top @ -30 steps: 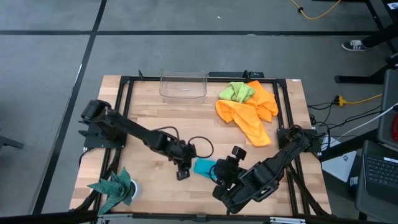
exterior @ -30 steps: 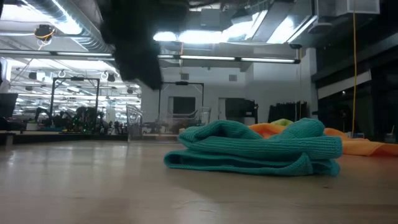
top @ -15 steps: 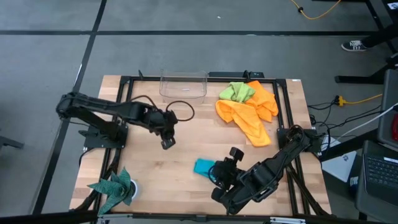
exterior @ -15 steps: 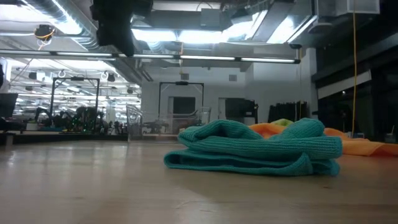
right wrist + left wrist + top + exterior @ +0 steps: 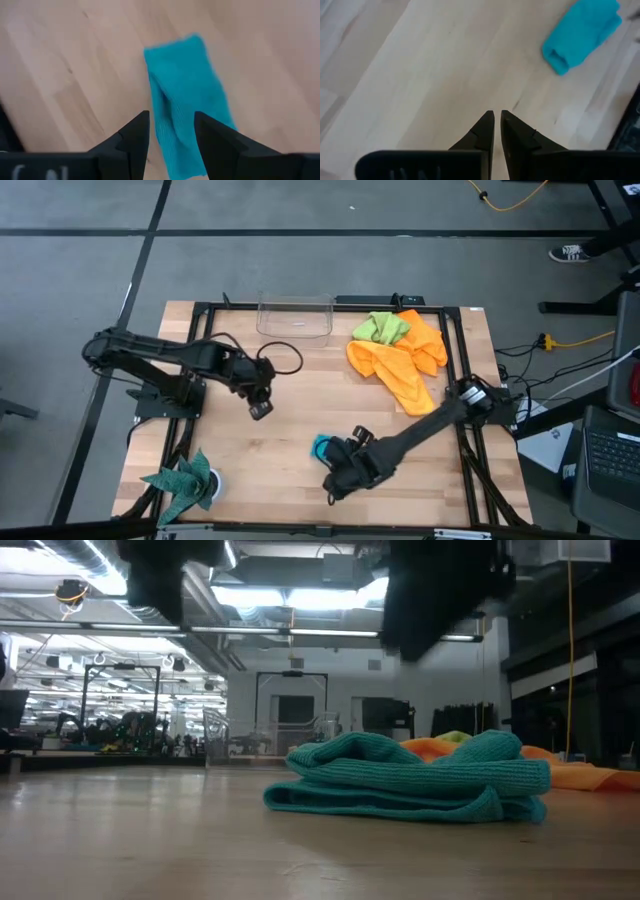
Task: Fold microfiber towels
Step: Put the folded blue microfiber cloth into the transparent bin
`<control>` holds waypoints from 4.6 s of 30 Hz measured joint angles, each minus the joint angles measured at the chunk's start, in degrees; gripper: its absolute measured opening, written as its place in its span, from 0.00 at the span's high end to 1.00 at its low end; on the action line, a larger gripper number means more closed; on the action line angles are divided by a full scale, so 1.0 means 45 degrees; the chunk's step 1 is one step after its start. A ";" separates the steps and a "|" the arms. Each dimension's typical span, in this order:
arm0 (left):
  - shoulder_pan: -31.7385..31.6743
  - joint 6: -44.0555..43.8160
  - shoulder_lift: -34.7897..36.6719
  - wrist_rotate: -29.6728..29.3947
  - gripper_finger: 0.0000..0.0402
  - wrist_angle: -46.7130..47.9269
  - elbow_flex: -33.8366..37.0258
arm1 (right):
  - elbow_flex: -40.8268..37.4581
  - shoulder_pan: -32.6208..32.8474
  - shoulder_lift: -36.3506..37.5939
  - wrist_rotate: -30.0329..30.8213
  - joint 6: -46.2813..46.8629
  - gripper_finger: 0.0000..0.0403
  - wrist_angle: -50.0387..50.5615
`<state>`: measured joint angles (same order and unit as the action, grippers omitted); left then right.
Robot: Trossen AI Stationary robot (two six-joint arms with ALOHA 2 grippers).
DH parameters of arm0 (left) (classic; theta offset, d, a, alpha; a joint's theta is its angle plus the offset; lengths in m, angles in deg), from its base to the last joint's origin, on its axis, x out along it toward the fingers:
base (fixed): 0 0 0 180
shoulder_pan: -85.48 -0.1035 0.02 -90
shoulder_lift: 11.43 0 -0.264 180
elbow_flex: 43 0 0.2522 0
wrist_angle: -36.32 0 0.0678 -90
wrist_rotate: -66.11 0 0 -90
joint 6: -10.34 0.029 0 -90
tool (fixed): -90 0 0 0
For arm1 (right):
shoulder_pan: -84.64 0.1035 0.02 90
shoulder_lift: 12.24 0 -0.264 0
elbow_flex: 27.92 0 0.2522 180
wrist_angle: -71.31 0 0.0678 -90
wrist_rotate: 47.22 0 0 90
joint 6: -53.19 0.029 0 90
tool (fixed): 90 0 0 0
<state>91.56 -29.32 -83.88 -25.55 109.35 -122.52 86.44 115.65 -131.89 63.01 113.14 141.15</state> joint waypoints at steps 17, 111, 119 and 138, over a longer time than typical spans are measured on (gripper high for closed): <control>0.1588 -0.2188 0.2245 -0.2468 0.94 0.2087 0.0000 | -0.0453 -0.1597 0.0015 -0.2213 -0.3625 0.61 -0.1677; 0.2336 -0.2507 0.2235 -0.3493 0.94 0.2031 0.0000 | -0.0781 -0.3443 0.0535 0.3234 -1.0902 0.95 -0.4326; 0.2522 -0.2499 0.2230 -0.3493 0.94 0.2010 0.0000 | 0.0757 -0.6599 0.0563 0.2361 -1.5448 0.95 -0.4885; 0.2488 -0.2497 0.2230 -0.4540 0.94 0.1937 0.0000 | 0.0752 -1.2908 -0.2099 -0.5394 -2.0860 0.95 -0.7993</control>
<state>102.75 -40.55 -73.84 -45.98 118.07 -122.52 89.83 57.57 -141.34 38.74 19.27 105.19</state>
